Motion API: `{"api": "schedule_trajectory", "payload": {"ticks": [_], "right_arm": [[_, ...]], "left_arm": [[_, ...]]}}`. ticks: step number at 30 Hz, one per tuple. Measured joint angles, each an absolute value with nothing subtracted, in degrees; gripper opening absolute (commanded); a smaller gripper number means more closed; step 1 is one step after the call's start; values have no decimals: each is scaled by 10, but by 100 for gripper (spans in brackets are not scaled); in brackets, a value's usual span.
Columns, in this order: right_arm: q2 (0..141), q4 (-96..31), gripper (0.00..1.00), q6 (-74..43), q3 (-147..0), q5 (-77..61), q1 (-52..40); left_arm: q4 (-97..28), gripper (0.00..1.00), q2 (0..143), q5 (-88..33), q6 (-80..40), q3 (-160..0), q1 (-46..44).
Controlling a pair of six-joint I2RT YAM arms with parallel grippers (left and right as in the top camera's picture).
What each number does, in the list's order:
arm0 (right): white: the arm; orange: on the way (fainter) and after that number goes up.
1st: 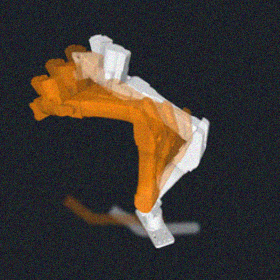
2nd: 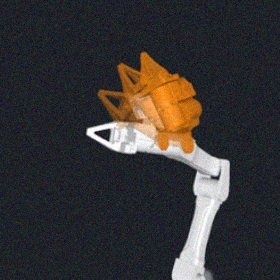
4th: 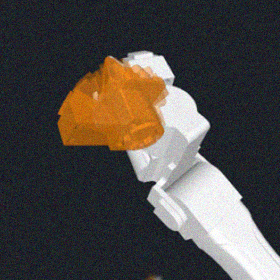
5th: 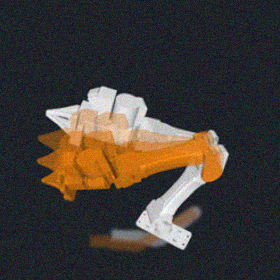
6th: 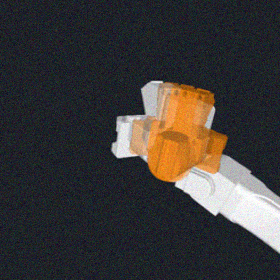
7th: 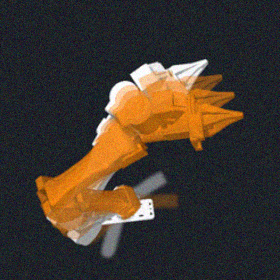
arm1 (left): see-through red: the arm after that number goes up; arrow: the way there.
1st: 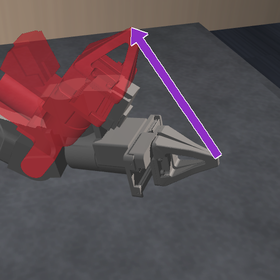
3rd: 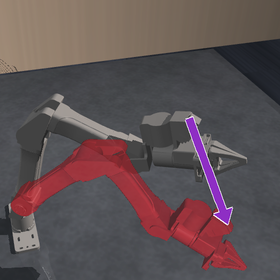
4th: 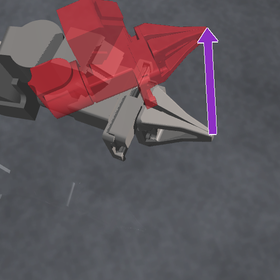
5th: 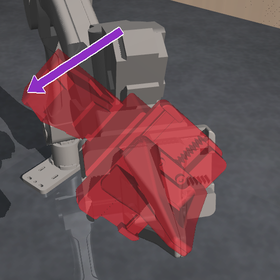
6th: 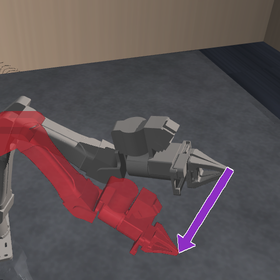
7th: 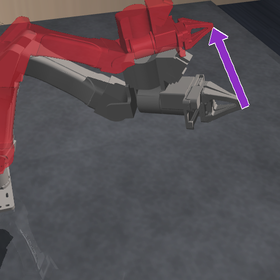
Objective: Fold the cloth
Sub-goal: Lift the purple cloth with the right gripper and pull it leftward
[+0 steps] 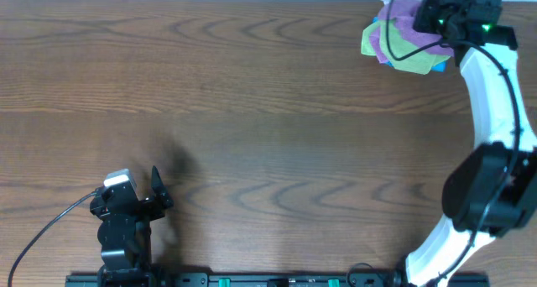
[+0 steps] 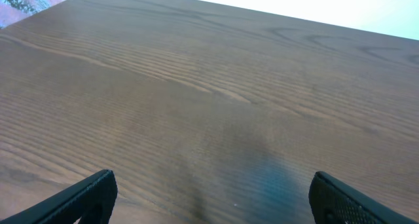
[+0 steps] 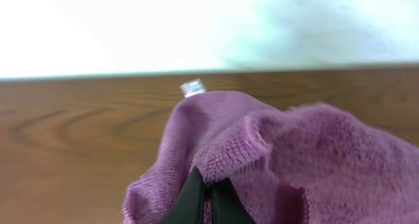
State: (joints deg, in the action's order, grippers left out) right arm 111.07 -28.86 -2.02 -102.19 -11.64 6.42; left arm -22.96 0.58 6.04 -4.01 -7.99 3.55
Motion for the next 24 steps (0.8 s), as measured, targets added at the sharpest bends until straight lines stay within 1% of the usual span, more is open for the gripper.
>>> {"api": "schedule_trajectory", "payload": {"ticks": [11,24], "right_arm": [[1036,-410,1,-6,-1023,-120,-83],[967,-625,1,4,-1023,-117,-187]], "left_arm": [[-230,95,6,60,-40,-80,36],[-230,95,6,60,-40,-80,36]]}}
